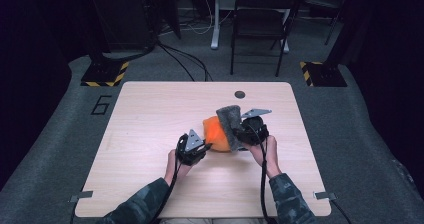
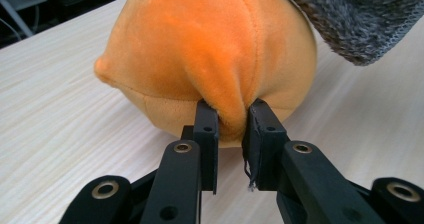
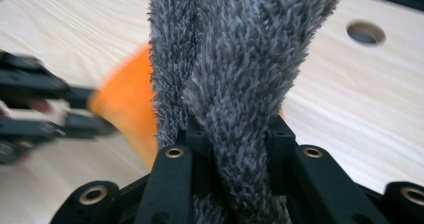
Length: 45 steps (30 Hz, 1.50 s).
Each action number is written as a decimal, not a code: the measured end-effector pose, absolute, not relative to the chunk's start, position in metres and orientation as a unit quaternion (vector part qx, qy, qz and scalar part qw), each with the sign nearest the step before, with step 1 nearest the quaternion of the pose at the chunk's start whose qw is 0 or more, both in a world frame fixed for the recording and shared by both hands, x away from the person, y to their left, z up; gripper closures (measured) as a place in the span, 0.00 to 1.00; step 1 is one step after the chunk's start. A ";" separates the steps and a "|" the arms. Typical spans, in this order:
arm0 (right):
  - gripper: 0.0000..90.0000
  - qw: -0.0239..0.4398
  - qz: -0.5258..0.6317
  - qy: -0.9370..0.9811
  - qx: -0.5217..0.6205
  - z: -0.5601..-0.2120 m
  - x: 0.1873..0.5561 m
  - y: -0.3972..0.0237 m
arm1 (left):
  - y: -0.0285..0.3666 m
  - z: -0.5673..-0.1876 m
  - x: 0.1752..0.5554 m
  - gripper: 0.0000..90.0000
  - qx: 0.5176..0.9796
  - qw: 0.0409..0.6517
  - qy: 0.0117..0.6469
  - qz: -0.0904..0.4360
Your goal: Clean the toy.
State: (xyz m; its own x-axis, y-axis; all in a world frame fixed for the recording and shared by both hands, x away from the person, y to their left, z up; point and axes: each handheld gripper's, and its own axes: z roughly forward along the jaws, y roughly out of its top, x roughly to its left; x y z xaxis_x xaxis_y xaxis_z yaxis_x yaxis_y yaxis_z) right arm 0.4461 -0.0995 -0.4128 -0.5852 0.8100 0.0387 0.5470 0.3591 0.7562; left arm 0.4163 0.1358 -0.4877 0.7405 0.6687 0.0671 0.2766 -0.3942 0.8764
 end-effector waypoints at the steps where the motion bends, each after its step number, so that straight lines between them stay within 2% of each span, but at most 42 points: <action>1: 0.79 0.175 0.384 0.806 0.415 -0.409 0.444 -0.097 | 0.136 -0.488 0.416 0.86 0.808 0.466 0.292 0.210; 5: 0.79 0.163 0.394 0.814 0.394 -0.405 0.437 -0.082 | 0.134 -0.483 0.410 0.86 0.808 0.471 0.293 0.197; 7: 0.79 0.171 0.382 0.821 0.389 -0.408 0.435 -0.077 | 0.133 -0.483 0.410 0.85 0.811 0.468 0.293 0.195; 8: 0.79 0.193 0.357 0.826 0.390 -0.416 0.435 -0.071 | 0.133 -0.485 0.411 0.85 0.815 0.461 0.292 0.192; 13: 0.79 0.206 0.335 0.827 0.403 -0.426 0.445 -0.081 | 0.134 -0.487 0.413 0.85 0.815 0.462 0.293 0.191; 23: 0.79 0.200 0.292 0.824 0.442 -0.446 0.460 -0.103 | 0.137 -0.490 0.415 0.84 0.814 0.464 0.297 0.183; 32: 0.79 0.177 0.239 0.824 0.481 -0.469 0.471 -0.116 | 0.137 -0.490 0.415 0.84 0.814 0.466 0.294 0.186; 35: 0.79 0.174 0.253 0.821 0.482 -0.464 0.473 -0.123 | 0.138 -0.490 0.416 0.84 0.813 0.467 0.292 0.187; 39: 0.79 0.174 0.324 0.800 0.474 -0.436 0.466 -0.124 | 0.141 -0.490 0.417 0.84 0.811 0.469 0.300 0.183; 41: 0.79 0.163 0.365 0.798 0.451 -0.418 0.454 -0.114 | 0.140 -0.490 0.417 0.84 0.810 0.469 0.300 0.182; 45: 0.79 0.159 0.385 0.809 0.414 -0.410 0.445 -0.098 | 0.136 -0.489 0.415 0.84 0.813 0.469 0.288 0.189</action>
State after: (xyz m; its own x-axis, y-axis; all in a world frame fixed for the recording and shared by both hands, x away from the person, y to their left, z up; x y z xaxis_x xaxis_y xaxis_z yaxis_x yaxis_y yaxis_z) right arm 0.4445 -0.0978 -0.4095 -0.6061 0.7929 0.0620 0.5480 0.3599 0.7551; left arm 0.4151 0.1359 -0.4887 0.7619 0.6466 0.0377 0.2913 -0.3941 0.8717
